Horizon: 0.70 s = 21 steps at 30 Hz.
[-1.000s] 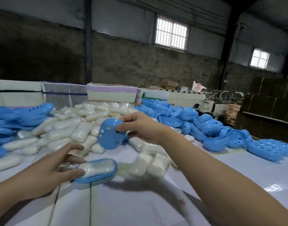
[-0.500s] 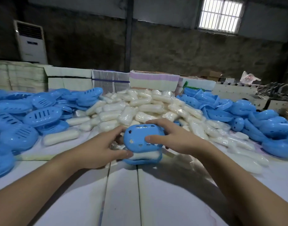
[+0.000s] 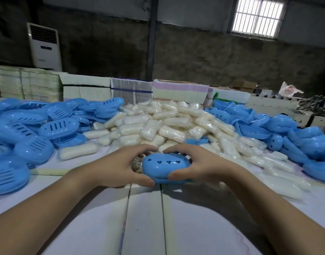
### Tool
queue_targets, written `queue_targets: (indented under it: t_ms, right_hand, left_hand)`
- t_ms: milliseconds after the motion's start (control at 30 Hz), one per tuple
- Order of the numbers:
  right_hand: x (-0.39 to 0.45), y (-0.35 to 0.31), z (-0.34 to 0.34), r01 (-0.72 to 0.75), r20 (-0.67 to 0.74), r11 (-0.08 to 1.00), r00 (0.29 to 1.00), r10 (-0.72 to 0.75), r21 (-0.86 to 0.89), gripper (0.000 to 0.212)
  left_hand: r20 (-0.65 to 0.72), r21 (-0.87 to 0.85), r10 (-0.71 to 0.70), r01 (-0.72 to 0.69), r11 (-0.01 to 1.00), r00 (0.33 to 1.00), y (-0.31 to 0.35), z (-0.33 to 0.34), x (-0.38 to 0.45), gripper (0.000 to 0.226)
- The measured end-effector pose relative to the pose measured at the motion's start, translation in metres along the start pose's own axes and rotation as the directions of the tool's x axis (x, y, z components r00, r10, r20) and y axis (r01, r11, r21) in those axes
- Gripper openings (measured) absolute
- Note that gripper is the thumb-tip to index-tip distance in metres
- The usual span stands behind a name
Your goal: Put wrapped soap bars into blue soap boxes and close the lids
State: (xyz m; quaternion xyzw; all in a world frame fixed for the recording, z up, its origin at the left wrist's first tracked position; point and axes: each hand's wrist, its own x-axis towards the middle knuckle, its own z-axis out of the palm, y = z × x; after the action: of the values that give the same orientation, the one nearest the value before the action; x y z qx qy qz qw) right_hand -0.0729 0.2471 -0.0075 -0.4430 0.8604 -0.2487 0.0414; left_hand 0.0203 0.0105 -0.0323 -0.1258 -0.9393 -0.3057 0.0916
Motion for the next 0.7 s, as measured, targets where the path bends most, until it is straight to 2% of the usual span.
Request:
queue_targets:
  t_ms: [100,300,500,600,700]
  right_hand:
    - [0.0013,0.0,-0.0002,0.001,0.037,0.999,0.999,0.0,-0.04,0.056]
    - [-0.0004,-0.0023,-0.0035,-0.025,0.12,0.993,0.992,0.04,-0.117,0.062]
    - [-0.0019,-0.0094,-0.0047,-0.024,0.113,0.995,0.993,0.035,-0.097,0.061]
    - [-0.0047,-0.0095,-0.0025,0.012,0.012,0.994,1.0,-0.011,-0.109,0.064]
    - [-0.0048,-0.0091,-0.0021,0.067,-0.144,0.991,0.986,-0.083,-0.112,0.051]
  left_hand:
    - [-0.012,0.013,0.023,-0.023,1.0,1.0,0.0004,0.001,0.0008,0.059]
    - [0.001,0.08,0.058,-0.058,0.995,0.998,0.0005,0.0021,0.0013,0.067]
    - [-0.135,0.152,0.197,-0.176,0.973,0.971,0.0046,0.0074,0.0018,0.05]
    - [-0.156,0.175,0.192,-0.164,0.971,0.969,0.004,0.0059,0.0015,0.049]
    - [-0.18,0.168,0.174,-0.144,0.975,0.968,0.0011,0.0048,0.002,0.043]
